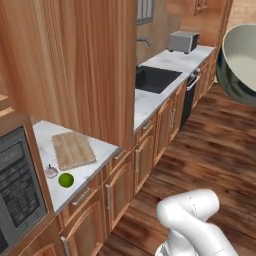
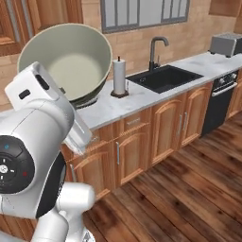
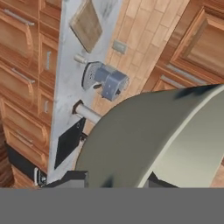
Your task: Open the cabinet. Place the bowl and condiment on the counter. Then place the lime and garlic on the cutting board.
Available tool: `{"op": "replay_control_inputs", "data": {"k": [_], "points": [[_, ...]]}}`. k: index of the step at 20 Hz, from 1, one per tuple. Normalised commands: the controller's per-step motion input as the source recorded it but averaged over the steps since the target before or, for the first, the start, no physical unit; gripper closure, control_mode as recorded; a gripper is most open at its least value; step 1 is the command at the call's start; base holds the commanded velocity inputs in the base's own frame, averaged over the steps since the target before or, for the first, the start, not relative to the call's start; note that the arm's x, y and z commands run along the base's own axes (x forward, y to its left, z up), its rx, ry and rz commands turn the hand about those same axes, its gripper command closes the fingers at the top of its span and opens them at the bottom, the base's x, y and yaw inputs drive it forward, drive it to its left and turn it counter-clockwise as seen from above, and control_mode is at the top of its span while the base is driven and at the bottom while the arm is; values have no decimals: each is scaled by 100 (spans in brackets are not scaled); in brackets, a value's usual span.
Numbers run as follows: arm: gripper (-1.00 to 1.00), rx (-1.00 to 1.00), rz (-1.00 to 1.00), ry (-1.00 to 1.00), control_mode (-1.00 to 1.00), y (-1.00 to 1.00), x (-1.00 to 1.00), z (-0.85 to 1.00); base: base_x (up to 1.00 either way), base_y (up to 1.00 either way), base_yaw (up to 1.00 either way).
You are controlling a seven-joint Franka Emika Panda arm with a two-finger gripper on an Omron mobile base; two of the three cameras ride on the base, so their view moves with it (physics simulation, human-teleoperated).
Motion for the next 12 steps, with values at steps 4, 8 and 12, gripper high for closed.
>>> {"op": "replay_control_inputs", "data": {"k": [4, 8, 12], "points": [[100, 0, 0, 0, 100, 0, 0, 0, 63, 0, 28], [100, 0, 0, 0, 100, 0, 0, 0, 62, 0, 29], [100, 0, 0, 0, 100, 0, 0, 0, 60, 0, 31]]}}
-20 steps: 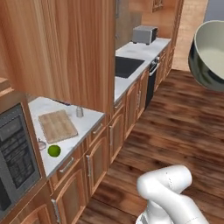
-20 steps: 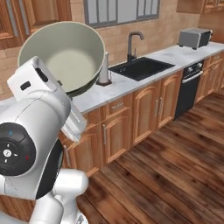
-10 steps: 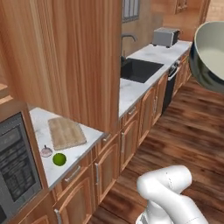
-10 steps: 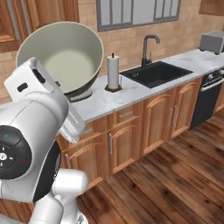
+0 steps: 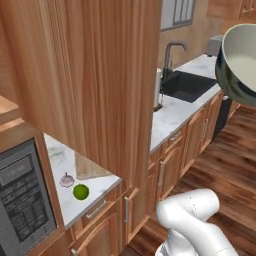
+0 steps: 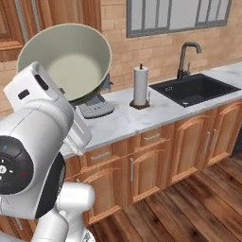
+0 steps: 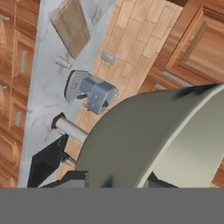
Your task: Open the cabinet. Place the bowl and condiment on the counter. Then place the lime and garlic on the cutting board.
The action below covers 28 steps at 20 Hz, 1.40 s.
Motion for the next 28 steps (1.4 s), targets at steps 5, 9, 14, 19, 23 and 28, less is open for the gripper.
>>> {"op": "replay_control_inputs", "data": {"k": [5, 9, 14, 19, 23, 28], "points": [[100, 0, 0, 0, 100, 0, 0, 0, 61, 0, 33], [100, 0, 0, 0, 100, 0, 0, 0, 59, 0, 35], [100, 0, 0, 0, 100, 0, 0, 0, 53, 0, 35], [100, 0, 0, 0, 100, 0, 0, 0, 37, 0, 35], [100, 0, 0, 0, 100, 0, 0, 0, 14, 0, 33], [100, 0, 0, 0, 100, 0, 0, 0, 28, 0, 32]]}}
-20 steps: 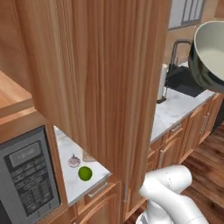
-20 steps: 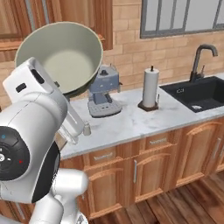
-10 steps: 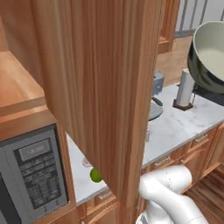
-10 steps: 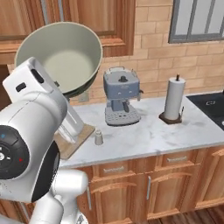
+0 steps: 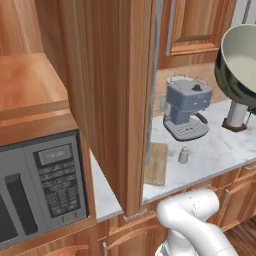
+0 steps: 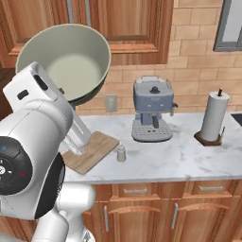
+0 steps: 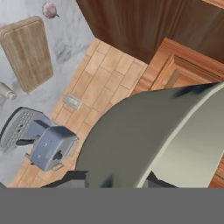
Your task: Open the cabinet. Place the bowl and condiment on the counter. Then place the lime and garlic on the cutting board.
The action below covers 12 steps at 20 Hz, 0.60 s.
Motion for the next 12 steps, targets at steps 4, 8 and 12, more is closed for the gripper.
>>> {"op": "replay_control_inputs", "data": {"k": [4, 8, 12], "points": [[100, 0, 0, 0, 100, 0, 0, 0, 35, -7, 29], [100, 0, 0, 0, 100, 0, 0, 0, 45, -20, 24], [100, 0, 0, 0, 100, 0, 0, 0, 34, -30, 19]]}}
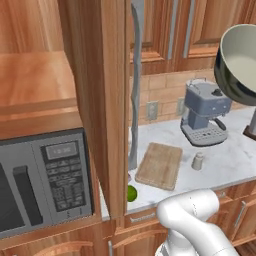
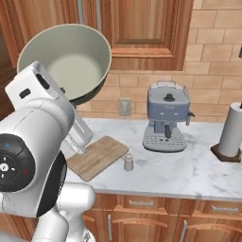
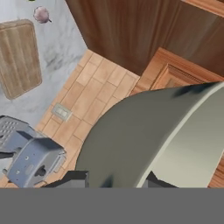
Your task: Open the cabinet. Place the bowl and condiment on the counter. Then place the lime and garlic on the cutting board.
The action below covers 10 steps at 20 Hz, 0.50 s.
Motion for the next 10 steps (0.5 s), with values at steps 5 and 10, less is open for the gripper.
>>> {"op": "replay_control_inputs", "data": {"k": [5, 10], "points": [[100, 0, 0, 0, 100, 0, 0, 0, 30, -45, 14], [100, 0, 0, 0, 100, 0, 0, 0, 24, -52, 11]]}}
